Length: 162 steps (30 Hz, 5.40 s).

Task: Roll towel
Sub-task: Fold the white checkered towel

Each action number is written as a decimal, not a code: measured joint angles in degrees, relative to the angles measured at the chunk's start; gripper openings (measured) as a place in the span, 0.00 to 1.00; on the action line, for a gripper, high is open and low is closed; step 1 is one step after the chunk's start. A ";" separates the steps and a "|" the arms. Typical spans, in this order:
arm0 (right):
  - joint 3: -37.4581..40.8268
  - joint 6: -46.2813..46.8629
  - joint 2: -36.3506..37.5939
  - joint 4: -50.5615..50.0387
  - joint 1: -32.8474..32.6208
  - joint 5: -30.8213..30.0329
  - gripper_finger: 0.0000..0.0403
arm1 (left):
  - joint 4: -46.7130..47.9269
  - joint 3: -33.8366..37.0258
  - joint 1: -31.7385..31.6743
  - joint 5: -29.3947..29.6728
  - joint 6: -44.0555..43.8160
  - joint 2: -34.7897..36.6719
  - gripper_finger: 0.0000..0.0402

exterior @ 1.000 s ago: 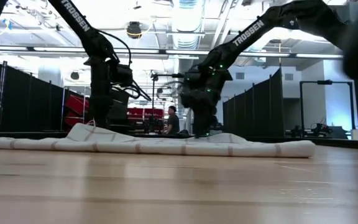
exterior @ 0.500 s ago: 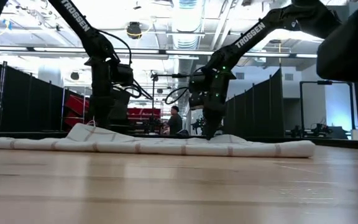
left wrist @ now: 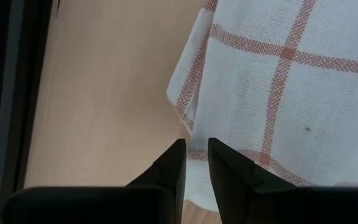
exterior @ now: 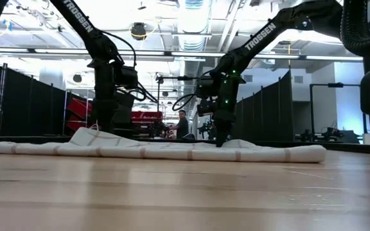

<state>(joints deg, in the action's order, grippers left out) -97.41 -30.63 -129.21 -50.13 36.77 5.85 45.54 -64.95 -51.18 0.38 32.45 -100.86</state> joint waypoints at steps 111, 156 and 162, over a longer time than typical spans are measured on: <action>29.23 14.50 31.69 -0.78 -16.46 9.25 0.41 | -2.12 15.32 41.20 -7.50 -51.00 30.16 0.10; 24.76 47.14 36.96 -7.76 -63.75 -26.80 0.63 | 24.96 -8.53 88.87 35.72 -67.44 8.86 0.50; 33.31 52.46 36.96 -4.72 -64.57 -27.46 0.63 | 21.82 -6.93 93.72 35.91 -73.91 -0.65 0.50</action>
<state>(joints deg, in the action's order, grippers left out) -64.10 21.83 -92.25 -54.85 -27.79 -21.61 67.36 -71.88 42.54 36.29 -41.46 -101.51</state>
